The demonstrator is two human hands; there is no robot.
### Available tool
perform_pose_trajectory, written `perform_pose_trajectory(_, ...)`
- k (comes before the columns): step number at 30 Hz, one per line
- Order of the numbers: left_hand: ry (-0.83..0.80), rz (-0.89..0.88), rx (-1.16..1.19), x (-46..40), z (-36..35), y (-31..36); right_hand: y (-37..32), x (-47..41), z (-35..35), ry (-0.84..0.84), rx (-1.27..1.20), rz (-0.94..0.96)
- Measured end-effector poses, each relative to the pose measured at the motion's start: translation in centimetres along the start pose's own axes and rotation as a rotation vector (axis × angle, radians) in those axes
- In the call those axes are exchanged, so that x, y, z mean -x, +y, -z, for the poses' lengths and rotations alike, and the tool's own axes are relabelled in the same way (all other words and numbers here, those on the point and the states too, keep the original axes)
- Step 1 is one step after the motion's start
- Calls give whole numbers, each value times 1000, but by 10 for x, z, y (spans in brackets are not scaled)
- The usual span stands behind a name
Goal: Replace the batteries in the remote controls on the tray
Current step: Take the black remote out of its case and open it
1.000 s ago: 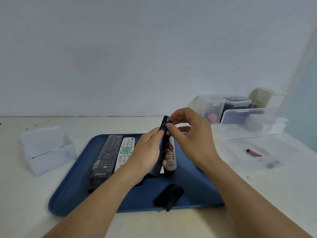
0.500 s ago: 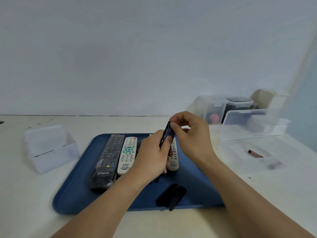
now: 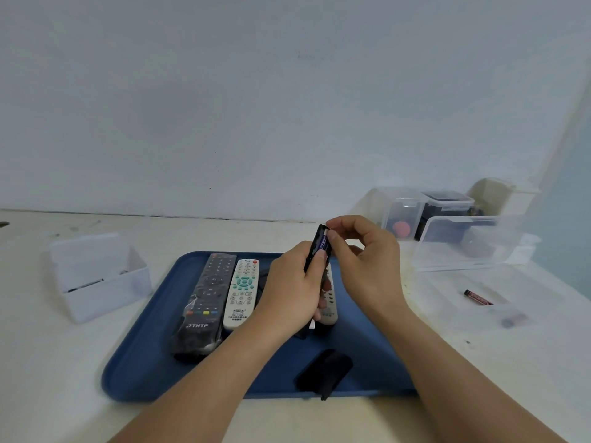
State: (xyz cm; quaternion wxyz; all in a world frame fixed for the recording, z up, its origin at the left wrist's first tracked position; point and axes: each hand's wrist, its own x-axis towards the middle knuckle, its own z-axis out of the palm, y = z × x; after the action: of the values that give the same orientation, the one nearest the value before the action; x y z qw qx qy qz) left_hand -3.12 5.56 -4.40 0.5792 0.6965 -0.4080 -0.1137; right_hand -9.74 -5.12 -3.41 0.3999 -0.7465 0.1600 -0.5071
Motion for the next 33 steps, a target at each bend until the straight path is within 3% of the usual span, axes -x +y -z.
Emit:
perform_pose_trajectory(11, 26, -53, -168, 3, 0, -6, 1, 0, -2, -36, 8, -6)
perform_pose_trajectory(33, -46, 6, -20, 2, 3, -3, 4, 0, 1, -5, -62, -28)
